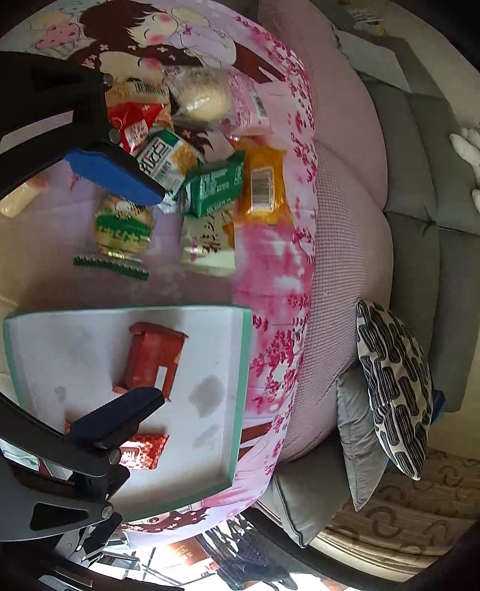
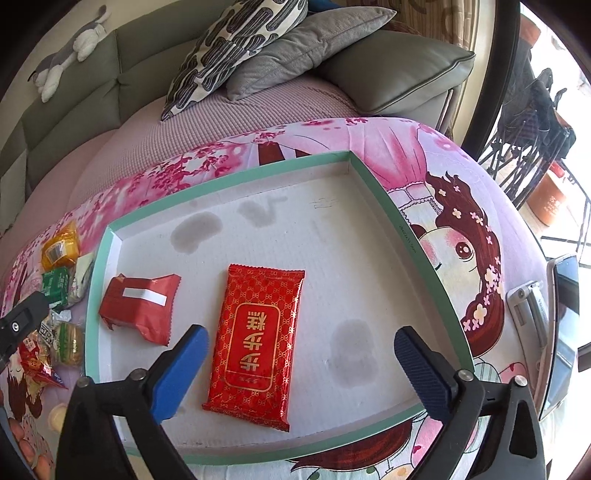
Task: Organize snacks
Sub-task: 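Move both open grippers back from the tray to the snack pile, then grasp the yellow pudding cup with the right gripper while the left grasps the cream bread packet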
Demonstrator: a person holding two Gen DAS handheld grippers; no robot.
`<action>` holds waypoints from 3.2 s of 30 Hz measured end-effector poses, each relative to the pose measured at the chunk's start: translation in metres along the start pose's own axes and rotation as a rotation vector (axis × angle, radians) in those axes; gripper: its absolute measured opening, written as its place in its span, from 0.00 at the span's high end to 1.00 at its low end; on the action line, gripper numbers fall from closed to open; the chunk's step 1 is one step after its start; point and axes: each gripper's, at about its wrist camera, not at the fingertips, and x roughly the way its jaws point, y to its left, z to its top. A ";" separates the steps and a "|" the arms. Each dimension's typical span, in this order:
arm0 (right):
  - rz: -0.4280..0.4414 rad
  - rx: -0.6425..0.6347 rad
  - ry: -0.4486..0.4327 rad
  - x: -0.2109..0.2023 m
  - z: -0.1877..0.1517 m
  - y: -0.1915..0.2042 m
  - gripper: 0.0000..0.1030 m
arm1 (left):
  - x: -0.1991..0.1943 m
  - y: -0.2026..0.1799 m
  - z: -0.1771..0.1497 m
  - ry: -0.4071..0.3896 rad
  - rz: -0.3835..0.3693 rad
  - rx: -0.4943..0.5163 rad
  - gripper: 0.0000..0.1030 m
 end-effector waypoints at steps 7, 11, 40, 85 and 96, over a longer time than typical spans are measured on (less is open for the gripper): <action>0.032 -0.068 -0.012 -0.007 -0.005 0.026 0.00 | -0.022 0.048 -0.020 -0.029 0.185 -0.022 0.04; 0.036 -0.143 -0.048 -0.017 -0.006 0.052 0.00 | -0.038 0.074 -0.022 -0.066 0.314 -0.035 0.04; 0.347 -0.390 -0.109 -0.064 -0.057 0.184 0.00 | -0.065 0.173 -0.037 0.081 0.516 -0.211 0.04; 0.406 -0.535 0.104 -0.010 -0.095 0.233 0.52 | -0.015 0.199 -0.050 0.254 0.337 -0.309 0.04; 0.386 -0.498 0.113 -0.006 -0.087 0.224 0.52 | 0.001 0.197 -0.033 0.212 0.238 -0.375 0.04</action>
